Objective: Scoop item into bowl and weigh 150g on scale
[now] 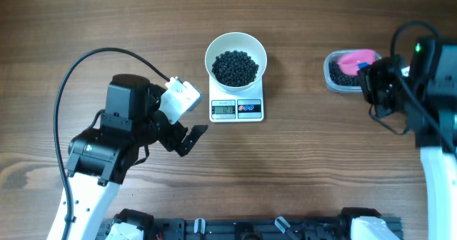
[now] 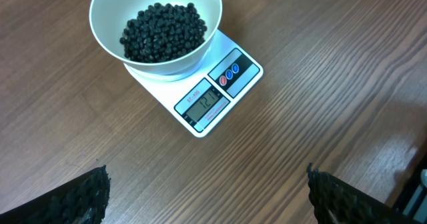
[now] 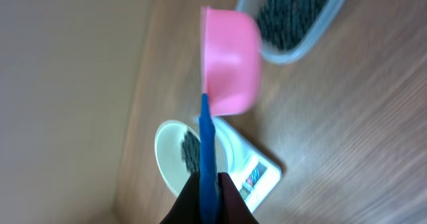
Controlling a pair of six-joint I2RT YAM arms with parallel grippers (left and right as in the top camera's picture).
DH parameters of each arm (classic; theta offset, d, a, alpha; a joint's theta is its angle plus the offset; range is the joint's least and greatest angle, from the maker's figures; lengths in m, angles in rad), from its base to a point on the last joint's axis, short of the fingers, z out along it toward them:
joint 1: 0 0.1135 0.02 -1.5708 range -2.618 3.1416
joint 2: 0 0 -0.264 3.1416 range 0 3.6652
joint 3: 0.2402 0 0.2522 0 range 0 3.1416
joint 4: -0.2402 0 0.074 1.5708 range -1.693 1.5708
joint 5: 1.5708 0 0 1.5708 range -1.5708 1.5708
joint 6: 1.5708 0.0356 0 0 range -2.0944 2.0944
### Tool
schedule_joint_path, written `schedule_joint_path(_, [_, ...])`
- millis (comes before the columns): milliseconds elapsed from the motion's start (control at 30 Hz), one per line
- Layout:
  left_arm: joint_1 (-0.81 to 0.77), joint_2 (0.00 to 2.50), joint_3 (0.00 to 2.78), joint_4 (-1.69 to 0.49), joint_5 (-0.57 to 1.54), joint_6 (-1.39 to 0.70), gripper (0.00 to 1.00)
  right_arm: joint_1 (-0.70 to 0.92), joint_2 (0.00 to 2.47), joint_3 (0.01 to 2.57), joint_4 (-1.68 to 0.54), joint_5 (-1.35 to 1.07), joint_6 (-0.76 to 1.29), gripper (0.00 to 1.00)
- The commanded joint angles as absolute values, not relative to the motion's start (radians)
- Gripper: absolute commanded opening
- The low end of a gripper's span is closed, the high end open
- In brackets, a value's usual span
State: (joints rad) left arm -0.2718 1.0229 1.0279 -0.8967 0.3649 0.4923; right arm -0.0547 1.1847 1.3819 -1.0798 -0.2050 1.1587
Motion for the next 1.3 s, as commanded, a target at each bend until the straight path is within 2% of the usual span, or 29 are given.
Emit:
schedule_joint_path(0, [-0.265,1.021,1.044,-0.896,0.374,0.487,1.00,-0.087,1.280,1.419,-1.105,-0.376,1.126,0.05])
schedule_joint_path(133, [-0.265,1.021,1.044,-0.896,0.374,0.487,1.00,-0.090,1.359,1.458,-1.108,-0.376,1.039,0.05])
schedule_joint_path(267, [-0.265,1.021,1.044,-0.896,0.374,0.487,1.00,-0.126,1.404,1.609,-1.203,-0.350,0.884,0.05])
schedule_joint_path(333, [-0.264,1.021,1.044,-0.896,0.374,0.487,1.00,-0.139,1.425,1.686,-1.224,-0.350,0.736,0.05])
schedule_joint_path(467, [-0.265,1.021,1.044,-0.896,0.374,0.487,1.00,-0.152,1.436,1.734,-1.217,-0.453,0.304,0.05])
schedule_joint_path(667, [-0.264,1.021,1.044,-0.896,0.374,0.487,1.00,-0.239,1.436,1.736,-1.240,-0.523,0.149,0.05])
schedule_joint_path(733, [-0.265,1.021,1.044,-0.896,0.374,0.487,1.00,-0.250,1.436,1.736,-1.279,-0.522,0.013,0.05])
schedule_joint_path(767, [-0.264,1.021,1.044,-0.896,0.374,0.487,1.00,-0.250,1.437,1.735,-1.301,-0.506,-0.025,0.04])
schedule_joint_path(833, [-0.265,1.021,1.044,-0.896,0.374,0.487,1.00,-0.250,1.455,1.735,-1.361,-0.305,0.005,0.05])
schedule_joint_path(900, [-0.264,1.021,1.044,-0.896,0.374,0.487,1.00,-0.249,1.500,1.735,-1.406,-0.175,-0.088,0.05])
schedule_joint_path(1100, [-0.265,1.021,1.044,-0.896,0.374,0.487,1.00,-0.228,1.620,1.735,-1.359,-0.012,-0.236,0.05])
schedule_joint_path(1267, [-0.264,1.021,1.044,-0.896,0.374,0.487,1.00,-0.134,1.754,1.735,-1.324,0.124,-0.240,0.05])
